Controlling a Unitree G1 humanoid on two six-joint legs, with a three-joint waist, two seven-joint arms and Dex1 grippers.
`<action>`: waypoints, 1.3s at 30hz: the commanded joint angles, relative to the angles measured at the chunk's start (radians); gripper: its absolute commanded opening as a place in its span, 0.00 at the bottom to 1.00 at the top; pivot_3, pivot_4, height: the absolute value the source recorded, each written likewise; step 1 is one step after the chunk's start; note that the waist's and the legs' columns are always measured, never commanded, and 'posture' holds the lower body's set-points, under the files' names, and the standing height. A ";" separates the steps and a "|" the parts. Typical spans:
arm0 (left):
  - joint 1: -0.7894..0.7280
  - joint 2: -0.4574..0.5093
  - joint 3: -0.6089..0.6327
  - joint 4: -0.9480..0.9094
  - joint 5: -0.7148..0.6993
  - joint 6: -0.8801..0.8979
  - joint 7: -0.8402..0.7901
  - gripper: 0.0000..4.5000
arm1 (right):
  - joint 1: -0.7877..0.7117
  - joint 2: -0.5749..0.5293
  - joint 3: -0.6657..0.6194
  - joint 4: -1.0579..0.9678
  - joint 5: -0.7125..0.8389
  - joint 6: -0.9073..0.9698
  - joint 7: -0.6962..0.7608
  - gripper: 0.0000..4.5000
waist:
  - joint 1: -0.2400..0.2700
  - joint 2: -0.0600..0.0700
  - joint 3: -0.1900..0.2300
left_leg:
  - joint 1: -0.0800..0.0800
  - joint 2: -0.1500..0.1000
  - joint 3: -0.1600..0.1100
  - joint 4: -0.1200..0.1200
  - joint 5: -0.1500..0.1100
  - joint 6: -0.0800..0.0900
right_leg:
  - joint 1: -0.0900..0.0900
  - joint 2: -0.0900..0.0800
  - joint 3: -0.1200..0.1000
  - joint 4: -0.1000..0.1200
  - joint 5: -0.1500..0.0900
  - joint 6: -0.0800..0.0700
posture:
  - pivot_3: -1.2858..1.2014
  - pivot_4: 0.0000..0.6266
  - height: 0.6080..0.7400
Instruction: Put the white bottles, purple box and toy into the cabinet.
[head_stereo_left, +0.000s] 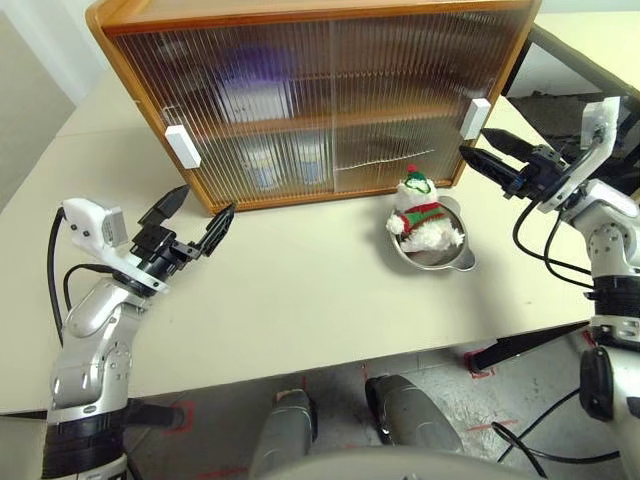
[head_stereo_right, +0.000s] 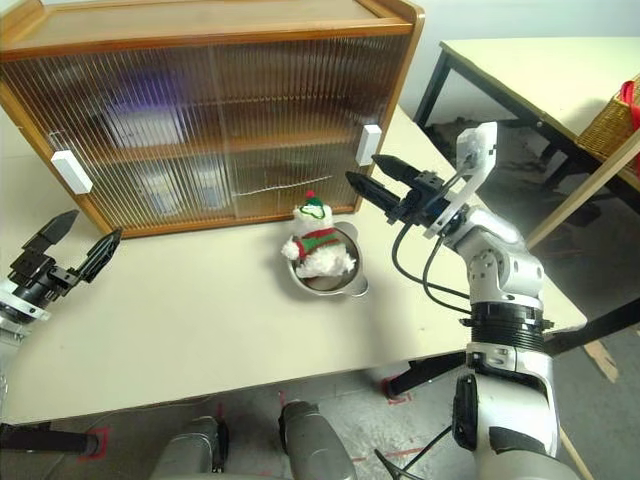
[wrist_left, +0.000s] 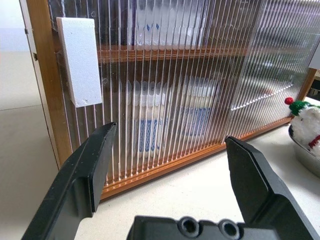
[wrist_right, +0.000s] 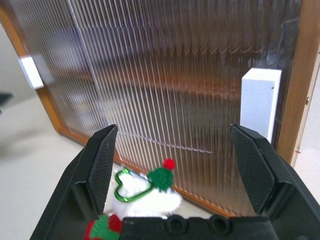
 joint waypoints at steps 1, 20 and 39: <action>0.027 0.000 0.002 -0.020 0.003 0.010 -0.003 1.00 | 0.011 -0.011 0.005 -0.002 0.003 0.023 0.010 1.00 | -0.001 0.000 0.000 | 0.000 0.000 0.000 0.000 0.000 0.000 | 0.000 0.000 0.000 0.000 0.000 0.000 | 0.43 0.18 1.00; 0.101 0.035 0.020 -0.029 -0.019 -0.002 -0.089 1.00 | -0.022 -0.033 -0.007 0.089 -0.039 0.023 -0.059 0.86 | -0.008 0.001 0.001 | -0.004 0.001 0.000 -0.002 -0.002 -0.001 | -0.005 0.000 0.001 0.000 -0.002 0.000 | 0.43 0.18 1.00; 0.230 0.015 0.002 -0.221 -0.168 -0.044 -0.279 1.00 | -0.130 -0.031 -0.044 0.264 -0.068 -0.063 -0.158 0.01 | 0.015 0.002 0.001 | -0.009 0.003 0.000 -0.002 -0.002 -0.001 | -0.013 0.000 0.001 0.002 -0.002 -0.001 | 0.45 0.19 1.00</action>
